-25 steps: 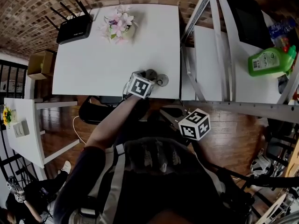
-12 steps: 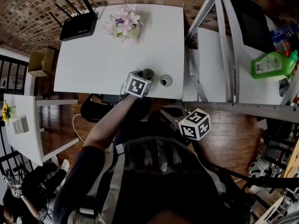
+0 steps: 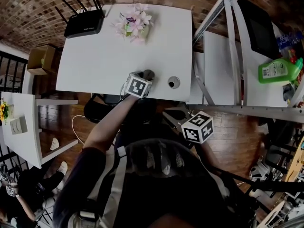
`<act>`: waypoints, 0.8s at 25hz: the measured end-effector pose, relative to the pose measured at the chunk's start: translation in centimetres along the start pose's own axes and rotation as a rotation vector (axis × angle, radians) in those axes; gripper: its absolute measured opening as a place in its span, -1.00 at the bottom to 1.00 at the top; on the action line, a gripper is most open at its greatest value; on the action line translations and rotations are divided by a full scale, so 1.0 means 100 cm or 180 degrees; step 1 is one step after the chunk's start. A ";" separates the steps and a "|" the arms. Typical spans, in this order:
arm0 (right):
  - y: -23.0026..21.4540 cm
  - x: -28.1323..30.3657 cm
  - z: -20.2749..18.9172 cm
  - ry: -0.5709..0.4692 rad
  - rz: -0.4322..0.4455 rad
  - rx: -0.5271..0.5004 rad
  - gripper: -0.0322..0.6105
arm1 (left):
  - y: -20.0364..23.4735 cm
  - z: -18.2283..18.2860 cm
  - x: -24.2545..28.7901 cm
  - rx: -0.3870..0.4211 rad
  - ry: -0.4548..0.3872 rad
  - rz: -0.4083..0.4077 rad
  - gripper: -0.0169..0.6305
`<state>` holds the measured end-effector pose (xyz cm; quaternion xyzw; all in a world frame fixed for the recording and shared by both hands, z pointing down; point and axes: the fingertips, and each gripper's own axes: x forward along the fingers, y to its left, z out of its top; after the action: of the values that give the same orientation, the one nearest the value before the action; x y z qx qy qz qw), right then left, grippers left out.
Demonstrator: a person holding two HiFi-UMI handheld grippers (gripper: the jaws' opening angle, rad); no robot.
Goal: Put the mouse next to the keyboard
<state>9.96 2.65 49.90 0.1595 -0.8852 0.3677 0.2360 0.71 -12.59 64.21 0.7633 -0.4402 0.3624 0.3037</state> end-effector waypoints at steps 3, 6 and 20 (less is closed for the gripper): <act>0.006 0.007 0.001 0.0027 -0.0019 -0.0001 -0.89 | 0.008 -0.004 -0.003 -0.0016 -0.0006 -0.0017 -0.10; 0.012 0.014 0.003 0.0054 -0.0039 -0.0010 -0.89 | 0.017 -0.006 -0.006 -0.0027 -0.0033 -0.0019 -0.10; 0.037 0.057 0.019 0.0165 -0.0015 -0.0078 -0.89 | 0.070 -0.027 -0.029 -0.0156 -0.0090 0.0037 -0.10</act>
<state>2.93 3.17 49.61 0.1490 -0.8829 0.3603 0.2617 -7.36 -12.17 64.34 0.7581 -0.4577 0.3425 0.3139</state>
